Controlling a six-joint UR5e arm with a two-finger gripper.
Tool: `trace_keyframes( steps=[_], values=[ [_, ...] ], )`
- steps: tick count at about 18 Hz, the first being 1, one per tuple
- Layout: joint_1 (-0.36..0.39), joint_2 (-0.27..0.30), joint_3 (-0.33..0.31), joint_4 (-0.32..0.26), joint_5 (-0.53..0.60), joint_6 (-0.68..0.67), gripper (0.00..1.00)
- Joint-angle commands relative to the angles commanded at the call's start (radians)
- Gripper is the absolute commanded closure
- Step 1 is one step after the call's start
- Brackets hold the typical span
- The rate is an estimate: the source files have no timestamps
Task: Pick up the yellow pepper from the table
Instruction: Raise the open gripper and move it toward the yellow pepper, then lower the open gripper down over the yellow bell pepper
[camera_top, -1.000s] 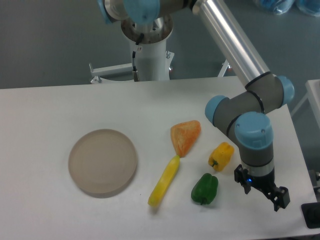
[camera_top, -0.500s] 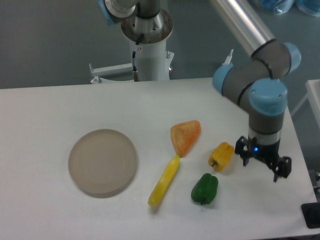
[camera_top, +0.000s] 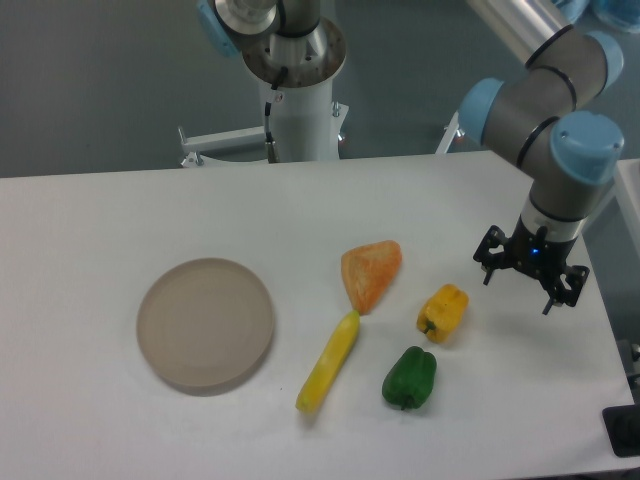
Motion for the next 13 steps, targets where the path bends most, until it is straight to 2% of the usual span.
trace_keyframes(
  steps=[4, 8, 13],
  values=[
    [0.008, 0.014, -0.043, 0.023, -0.043, -0.054, 0.00],
    [0.003, 0.029, -0.149, 0.162, -0.043, -0.080, 0.00],
    [-0.012, 0.035, -0.195, 0.186, -0.043, -0.083, 0.00]
  ],
)
